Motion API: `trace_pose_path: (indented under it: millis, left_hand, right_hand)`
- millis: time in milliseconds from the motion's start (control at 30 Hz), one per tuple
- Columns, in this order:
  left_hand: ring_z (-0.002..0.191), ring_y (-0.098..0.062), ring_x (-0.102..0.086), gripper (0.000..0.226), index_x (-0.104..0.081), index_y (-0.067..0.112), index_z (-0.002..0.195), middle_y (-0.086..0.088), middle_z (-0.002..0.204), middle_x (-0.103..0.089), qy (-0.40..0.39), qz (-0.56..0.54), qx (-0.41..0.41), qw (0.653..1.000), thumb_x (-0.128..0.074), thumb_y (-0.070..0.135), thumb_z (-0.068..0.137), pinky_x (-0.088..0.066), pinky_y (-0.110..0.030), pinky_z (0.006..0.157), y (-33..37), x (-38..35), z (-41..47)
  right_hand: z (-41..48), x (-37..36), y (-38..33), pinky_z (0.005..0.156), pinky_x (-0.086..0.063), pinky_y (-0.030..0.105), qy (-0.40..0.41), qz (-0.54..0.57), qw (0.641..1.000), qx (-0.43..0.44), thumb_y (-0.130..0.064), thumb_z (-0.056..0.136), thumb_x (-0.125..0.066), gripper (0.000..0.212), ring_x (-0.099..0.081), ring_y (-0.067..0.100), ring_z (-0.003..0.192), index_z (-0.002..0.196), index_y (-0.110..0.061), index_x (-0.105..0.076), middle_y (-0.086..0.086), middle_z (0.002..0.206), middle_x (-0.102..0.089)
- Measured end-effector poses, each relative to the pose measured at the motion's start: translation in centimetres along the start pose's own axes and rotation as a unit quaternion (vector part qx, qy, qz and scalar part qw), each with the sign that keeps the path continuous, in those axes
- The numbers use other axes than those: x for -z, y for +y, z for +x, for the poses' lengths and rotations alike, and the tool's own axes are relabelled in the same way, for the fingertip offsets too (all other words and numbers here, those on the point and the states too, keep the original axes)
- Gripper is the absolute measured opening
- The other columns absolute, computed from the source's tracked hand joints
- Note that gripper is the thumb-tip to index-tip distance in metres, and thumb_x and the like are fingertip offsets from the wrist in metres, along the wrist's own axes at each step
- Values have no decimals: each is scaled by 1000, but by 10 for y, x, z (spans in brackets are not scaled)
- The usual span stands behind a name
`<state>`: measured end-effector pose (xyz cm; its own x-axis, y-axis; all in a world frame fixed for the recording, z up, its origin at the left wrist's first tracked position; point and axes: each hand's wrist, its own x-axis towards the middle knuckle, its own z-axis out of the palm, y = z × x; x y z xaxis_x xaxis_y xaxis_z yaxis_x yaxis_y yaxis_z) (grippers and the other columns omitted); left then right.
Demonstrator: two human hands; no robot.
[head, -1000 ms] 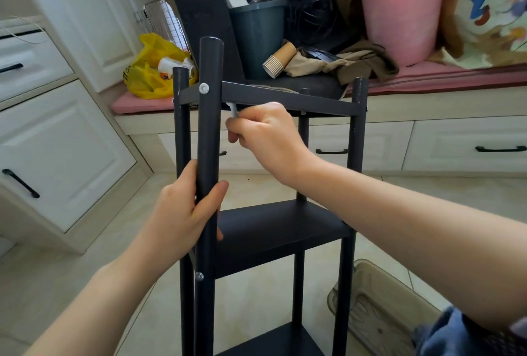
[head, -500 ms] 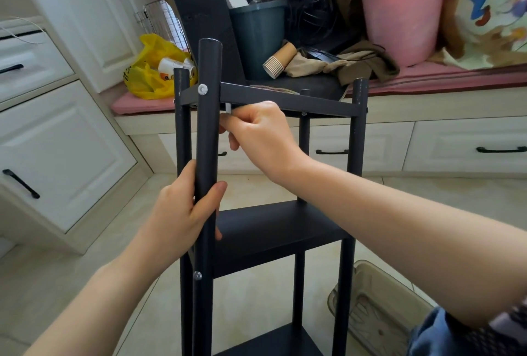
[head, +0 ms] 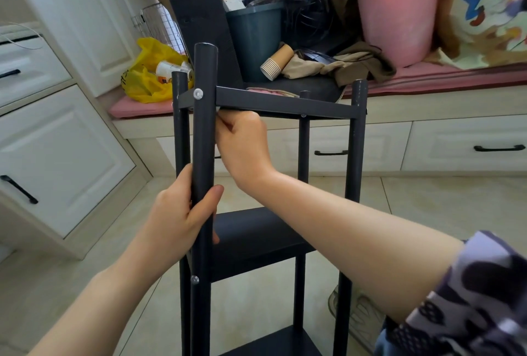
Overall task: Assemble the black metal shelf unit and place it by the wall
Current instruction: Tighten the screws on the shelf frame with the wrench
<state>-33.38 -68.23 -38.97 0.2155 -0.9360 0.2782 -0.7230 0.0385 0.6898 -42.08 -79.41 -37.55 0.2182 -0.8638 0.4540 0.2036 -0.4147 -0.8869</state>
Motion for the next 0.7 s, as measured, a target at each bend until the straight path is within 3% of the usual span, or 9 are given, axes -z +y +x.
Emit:
trace_pose_path:
  millis: [167, 267, 400, 500, 700]
  left_hand:
    - [45, -21, -66, 14, -47, 13, 89, -12, 63, -65, -1, -3, 0, 1000, -55, 18, 100, -50, -23, 48, 0, 1, 0]
    - [46, -22, -67, 13, -47, 13, 90, -12, 64, -65, -8, -7, 2, 1000, -54, 18, 100, -52, -27, 49, -1, 1, 0]
    - [46, -22, -67, 13, -47, 14, 91, -12, 63, -64, -9, 0, 3, 1000, -54, 20, 100, -52, -28, 49, -1, 3, 0]
    - [46, -21, -67, 14, -47, 12, 91, -11, 65, -65, -5, 4, 4, 1000, -54, 19, 100, -53, -28, 49, -2, 4, 1]
    - [46, -22, -67, 15, -46, 11, 90, -7, 68, -66, -4, 7, 3, 1000, -53, 19, 101, -52, -26, 48, -4, 4, 1]
  right_hand:
    - [1, 1, 2, 65, -52, 27, -2, -12, 1000, 20, -7, 99, -54, 25, -58, 13, 66, 77, -11, -66, 0, 69, -62]
    - [1, 7, 0, 61, -46, 17, -7, -25, 999, 26, -8, 100, -53, 29, -56, 1, 57, 74, -16, -63, -7, 64, -59]
    - [-2, 13, 0, 68, -50, 30, -33, -77, 996, 10, -14, 100, -53, 30, -59, 9, 55, 72, -15, -63, -3, 58, -60]
    - [-5, 18, -4, 64, -50, 25, -59, -102, 993, -26, -17, 99, -56, 35, -56, 7, 52, 64, -16, -62, -8, 49, -56]
    - [-3, 26, -13, 66, -50, 42, -53, -112, 992, -34, -11, 91, -57, 34, -50, 20, 57, 61, 4, -61, 8, 52, -52]
